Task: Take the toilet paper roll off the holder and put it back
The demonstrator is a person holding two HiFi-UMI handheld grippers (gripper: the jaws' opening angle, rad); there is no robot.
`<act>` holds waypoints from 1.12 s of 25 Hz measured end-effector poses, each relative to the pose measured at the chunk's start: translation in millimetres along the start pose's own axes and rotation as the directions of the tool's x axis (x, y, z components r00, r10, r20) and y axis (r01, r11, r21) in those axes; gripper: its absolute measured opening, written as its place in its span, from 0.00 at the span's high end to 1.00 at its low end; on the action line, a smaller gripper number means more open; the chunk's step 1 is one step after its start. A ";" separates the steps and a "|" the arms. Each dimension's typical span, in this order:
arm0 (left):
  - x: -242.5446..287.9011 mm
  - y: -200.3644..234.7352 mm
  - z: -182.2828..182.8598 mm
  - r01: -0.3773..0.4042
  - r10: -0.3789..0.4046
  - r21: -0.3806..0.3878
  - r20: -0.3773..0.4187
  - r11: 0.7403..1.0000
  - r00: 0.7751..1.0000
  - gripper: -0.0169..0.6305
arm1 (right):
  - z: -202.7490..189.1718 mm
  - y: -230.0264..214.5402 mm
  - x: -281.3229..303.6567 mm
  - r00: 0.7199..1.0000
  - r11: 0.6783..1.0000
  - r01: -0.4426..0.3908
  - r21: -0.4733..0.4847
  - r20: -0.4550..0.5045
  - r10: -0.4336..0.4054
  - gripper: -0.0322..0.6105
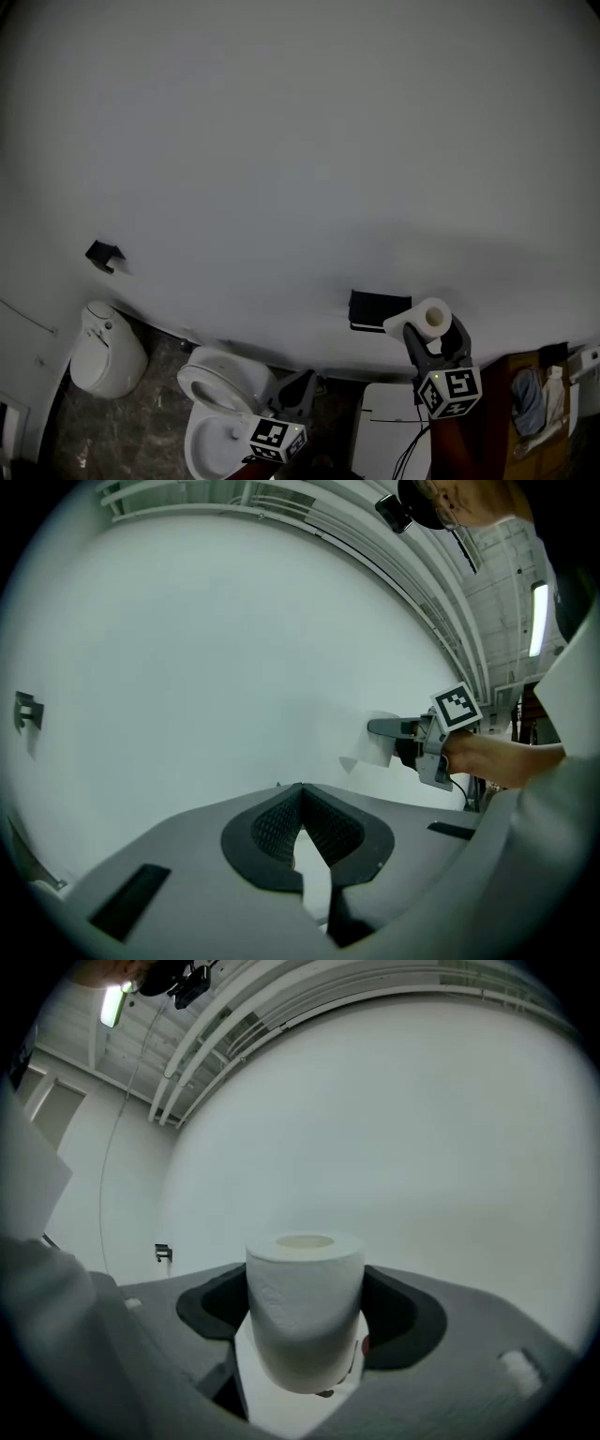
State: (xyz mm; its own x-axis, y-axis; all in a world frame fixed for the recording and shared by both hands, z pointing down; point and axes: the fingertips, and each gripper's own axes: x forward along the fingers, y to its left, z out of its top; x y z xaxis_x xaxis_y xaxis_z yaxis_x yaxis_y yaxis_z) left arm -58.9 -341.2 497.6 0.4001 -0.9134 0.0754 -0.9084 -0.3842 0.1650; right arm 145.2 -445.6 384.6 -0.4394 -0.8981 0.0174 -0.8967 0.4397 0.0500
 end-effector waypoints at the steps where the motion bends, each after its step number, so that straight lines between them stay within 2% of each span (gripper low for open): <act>1: 1.6 1.7 0.0 -0.002 0.002 0.005 -0.001 1.000 1.000 0.96 | -1.8 1.3 11.1 1.000 1.000 -0.012 0.003 0.001 0.012 0.41; 5: 11.0 4.8 0.1 0.001 -0.001 -0.013 -0.018 1.000 1.000 0.96 | -14.9 8.9 57.4 0.998 0.998 -0.070 -0.002 0.005 0.070 0.40; 9: 16.2 7.1 -20.6 -0.010 0.010 0.004 -0.048 1.000 0.999 0.96 | -35.1 6.7 85.7 0.995 0.995 -0.101 0.026 -0.007 0.101 0.41; 13: 16.3 1.9 -40.6 -0.034 0.034 -0.006 -0.089 0.999 0.995 0.96 | -59.2 2.3 102.6 0.992 0.993 -0.119 0.009 -0.037 0.119 0.41; 20: 16.2 30.5 -57.7 -0.056 0.055 -0.010 -0.126 0.998 0.990 0.96 | -107.4 9.7 142.1 0.988 0.995 -0.102 0.002 -0.116 0.102 0.41; 24: 14.3 34.4 -58.8 -0.063 0.059 -0.023 -0.151 0.998 0.987 0.96 | -108.3 9.5 142.7 0.991 0.996 -0.087 0.009 -0.101 0.088 0.40; 28: 14.1 31.7 -60.0 -0.044 0.043 -0.004 -0.137 0.999 0.990 0.96 | -110.3 9.3 143.9 0.991 0.997 -0.081 -0.003 -0.109 0.080 0.40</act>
State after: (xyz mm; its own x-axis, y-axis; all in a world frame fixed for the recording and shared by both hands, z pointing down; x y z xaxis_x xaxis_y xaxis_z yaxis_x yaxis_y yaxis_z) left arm -74.7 -358.2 562.9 0.3732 -0.9022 0.2163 -0.9247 -0.3428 0.1656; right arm 79.5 -571.4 497.8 -0.5011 -0.8555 0.1302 -0.8583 0.5106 0.0513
